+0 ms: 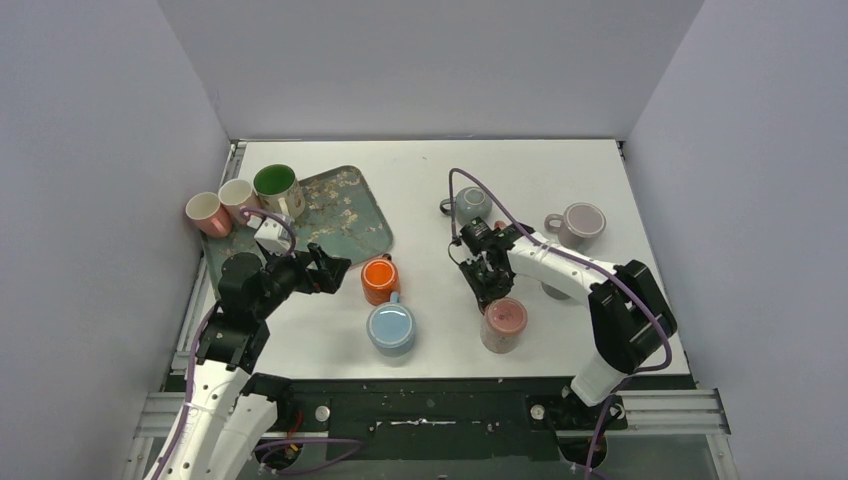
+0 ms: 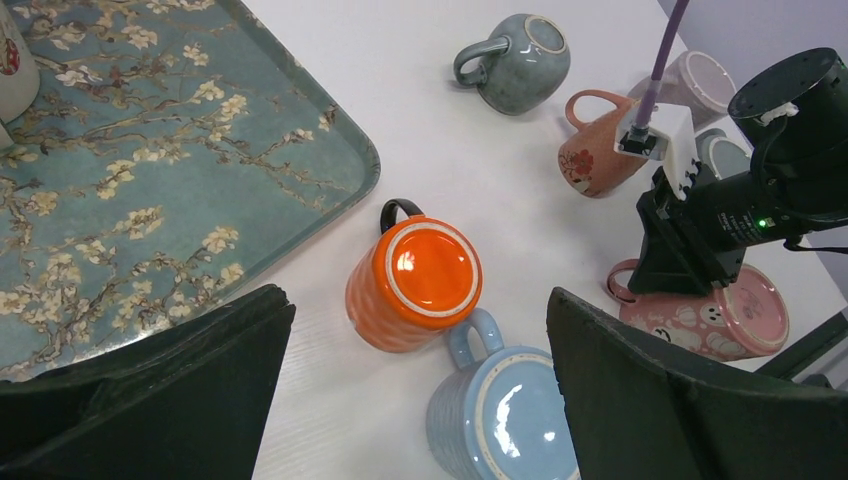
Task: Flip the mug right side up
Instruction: Turn over the cup at the center of the board.
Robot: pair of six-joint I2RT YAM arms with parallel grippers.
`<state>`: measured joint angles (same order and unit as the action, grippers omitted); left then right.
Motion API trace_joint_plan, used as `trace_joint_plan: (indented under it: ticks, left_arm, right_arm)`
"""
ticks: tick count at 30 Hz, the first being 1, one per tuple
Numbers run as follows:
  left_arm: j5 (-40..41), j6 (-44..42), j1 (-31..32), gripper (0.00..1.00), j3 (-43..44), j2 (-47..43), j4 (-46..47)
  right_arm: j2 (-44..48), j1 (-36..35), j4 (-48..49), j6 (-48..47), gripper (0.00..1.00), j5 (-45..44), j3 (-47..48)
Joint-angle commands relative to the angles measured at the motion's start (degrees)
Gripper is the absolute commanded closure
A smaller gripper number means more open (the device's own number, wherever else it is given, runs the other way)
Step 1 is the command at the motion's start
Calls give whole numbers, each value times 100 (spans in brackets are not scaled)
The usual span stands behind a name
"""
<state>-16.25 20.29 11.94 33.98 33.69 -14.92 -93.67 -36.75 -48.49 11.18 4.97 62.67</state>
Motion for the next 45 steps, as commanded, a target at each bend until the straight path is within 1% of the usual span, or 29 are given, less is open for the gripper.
trace_joint_plan:
  ticks: [1,3,6,13,18,20,25,29,31,34,39,42,45]
  left_arm:
    - [88,-118,23,3,180,-60,55]
    - [116,-118,25,3,202,-56,27]
    - [131,-122,20,3,197,-48,15]
    - [154,-122,-46,3,202,11,11]
    - [200,-135,-70,3,222,60,-7]
    - [164,-102,-70,3,216,112,17]
    - [115,120,-78,3,200,261,263]
    - [-438,418,-80,3,94,356,767]
    - [-768,442,-81,5,119,404,906]
    - [-1048,449,-83,7,174,468,1049]
    - [-1247,711,-76,10,325,555,1085]
    - [-1247,917,-71,11,546,682,837]
    - [-1396,1311,-70,14,841,921,601]
  right_arm:
    - [-60,29,-27,-103,86,185,195]
    - [-6,19,6,-94,93,160,277]
    - [150,-30,93,-125,100,187,406]
    - [327,-231,338,-116,100,56,597]
    - [550,-351,539,10,100,-785,599]
    - [676,-436,719,53,100,-914,584]
    - [1037,-830,1160,102,100,-879,682]
    - [1382,-899,1411,130,100,-716,718]
    - [1624,-893,1705,110,100,-553,584]
    - [1951,-827,2172,91,100,-357,238]
    - [2456,-809,3106,54,100,-147,-320]
    - [2762,-883,3998,-69,100,-23,-772]
    - [3179,-1045,5122,-307,100,-148,-1397]
